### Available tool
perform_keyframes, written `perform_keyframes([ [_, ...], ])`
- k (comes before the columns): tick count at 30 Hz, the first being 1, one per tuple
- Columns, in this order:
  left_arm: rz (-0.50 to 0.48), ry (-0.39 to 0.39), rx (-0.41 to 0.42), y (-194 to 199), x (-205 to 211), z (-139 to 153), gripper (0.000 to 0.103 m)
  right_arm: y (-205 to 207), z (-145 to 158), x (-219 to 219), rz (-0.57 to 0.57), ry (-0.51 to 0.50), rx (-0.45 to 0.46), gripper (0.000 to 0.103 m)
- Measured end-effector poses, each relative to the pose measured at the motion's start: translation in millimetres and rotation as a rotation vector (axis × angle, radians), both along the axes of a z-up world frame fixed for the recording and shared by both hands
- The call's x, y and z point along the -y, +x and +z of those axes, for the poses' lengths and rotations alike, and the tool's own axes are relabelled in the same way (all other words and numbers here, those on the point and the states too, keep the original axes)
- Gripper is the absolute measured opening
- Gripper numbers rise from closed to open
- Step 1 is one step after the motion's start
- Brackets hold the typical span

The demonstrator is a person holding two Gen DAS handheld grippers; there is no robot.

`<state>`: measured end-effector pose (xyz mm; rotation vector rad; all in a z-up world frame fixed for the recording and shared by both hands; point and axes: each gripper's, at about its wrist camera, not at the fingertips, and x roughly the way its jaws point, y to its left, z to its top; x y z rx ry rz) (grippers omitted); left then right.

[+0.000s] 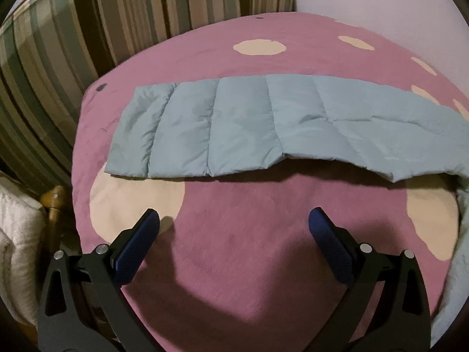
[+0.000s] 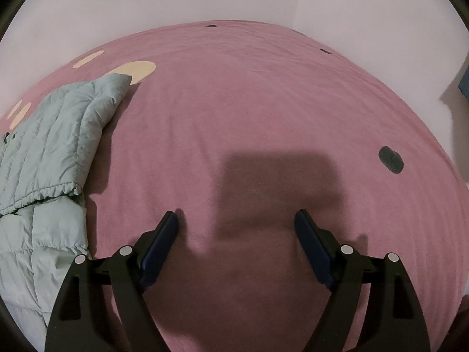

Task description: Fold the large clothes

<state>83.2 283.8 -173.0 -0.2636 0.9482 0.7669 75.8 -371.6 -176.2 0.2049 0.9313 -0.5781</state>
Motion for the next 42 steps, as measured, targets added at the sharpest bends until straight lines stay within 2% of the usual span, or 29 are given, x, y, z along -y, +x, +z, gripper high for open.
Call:
perform_keyframes([
  [2,-0.019,-0.015,0.014,-5,-4,3,0.101,-1,-1,0,-0.001,0.001,-0.001,0.081],
  [6,-0.049,-0.006,0.106,-23,-25,23,0.101,-1,-1,0,0.000,0.000,-0.001,0.081],
  [10,-0.054,-0.043,0.187,-36,-65,42,0.101,-1,-1,0,0.000,0.001,0.000,0.081],
  [12,-0.056,-0.116,0.237,-41,-91,44,0.099,-1,-1,0,0.001,0.000,-0.001,0.081],
  [13,-0.070,-0.165,0.261,-42,-106,42,0.091,-1,-1,1,0.001,0.000,-0.001,0.081],
  [15,-0.108,-0.244,0.280,-39,-124,34,0.083,-1,-1,1,0.001,-0.002,-0.002,0.082],
  [18,-0.147,-0.352,0.288,-32,-146,19,0.083,-1,-1,1,-0.003,-0.005,-0.003,0.082],
  [22,-0.171,-0.432,0.331,-27,-163,9,0.083,-2,-1,0,-0.007,-0.011,-0.006,0.082],
  [27,-0.169,-0.453,0.367,-32,-177,13,0.083,-2,-1,-1,-0.012,-0.014,-0.007,0.083],
  [30,-0.151,-0.441,0.342,-38,-185,9,0.083,-2,-1,-2,-0.014,-0.017,-0.009,0.083],
  [33,-0.160,-0.459,0.354,-41,-186,5,0.083,-2,-1,-3,-0.016,-0.020,-0.009,0.084],
  [35,-0.191,-0.505,0.380,-37,-181,5,0.082,-2,-1,-3,-0.018,-0.022,-0.010,0.084],
  [38,-0.218,-0.546,0.394,-27,-175,2,0.066,-1,-1,-3,-0.020,-0.024,-0.011,0.084],
  [40,-0.236,-0.589,0.407,-18,-172,-2,0.038,-1,-1,-3,-0.020,-0.024,-0.010,0.084],
  [42,-0.216,-0.606,0.401,-12,-170,-6,0.030,-1,-1,-3,-0.020,-0.025,-0.009,0.084],
])
